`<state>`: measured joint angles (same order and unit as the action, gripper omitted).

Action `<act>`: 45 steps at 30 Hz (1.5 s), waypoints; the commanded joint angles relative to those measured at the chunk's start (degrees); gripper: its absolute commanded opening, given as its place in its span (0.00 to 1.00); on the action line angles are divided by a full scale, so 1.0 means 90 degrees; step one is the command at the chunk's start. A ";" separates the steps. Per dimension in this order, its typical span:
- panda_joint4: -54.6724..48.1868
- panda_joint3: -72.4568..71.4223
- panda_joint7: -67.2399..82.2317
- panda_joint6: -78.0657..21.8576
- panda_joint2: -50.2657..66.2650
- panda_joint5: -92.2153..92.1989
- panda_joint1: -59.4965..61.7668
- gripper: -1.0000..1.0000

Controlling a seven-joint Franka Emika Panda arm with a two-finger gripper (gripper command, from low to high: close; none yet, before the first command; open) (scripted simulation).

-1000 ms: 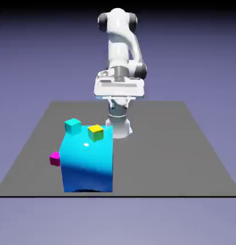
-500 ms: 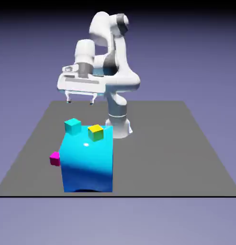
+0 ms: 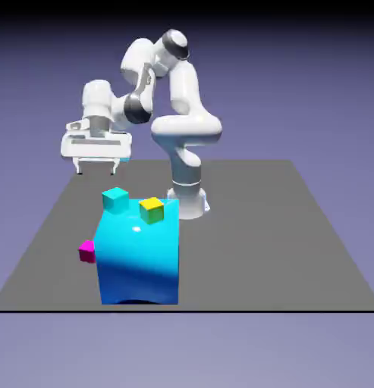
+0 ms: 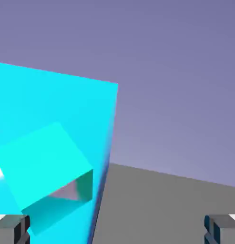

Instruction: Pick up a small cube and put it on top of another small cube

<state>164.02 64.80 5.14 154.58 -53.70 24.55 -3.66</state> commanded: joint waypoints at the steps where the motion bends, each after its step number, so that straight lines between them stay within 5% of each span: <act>1: 0.0011 0.0231 0.0170 -0.0069 -0.0075 0.0088 -0.0011 0.50; 32: 0.0344 0.7383 0.5423 -0.2213 -0.2398 0.2797 -0.0339 0.50; 40: -0.0011 0.8722 0.4923 -0.0994 -0.3009 0.4053 -0.1712 0.50; 41: -0.0011 0.8722 0.4923 -0.0993 -0.3009 0.4053 -0.1713 0.00; 45: 0.0169 0.8074 0.5195 -0.1617 -0.2709 0.3430 -0.1021 0.00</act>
<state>165.54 137.47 51.88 139.98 -78.09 55.43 -12.86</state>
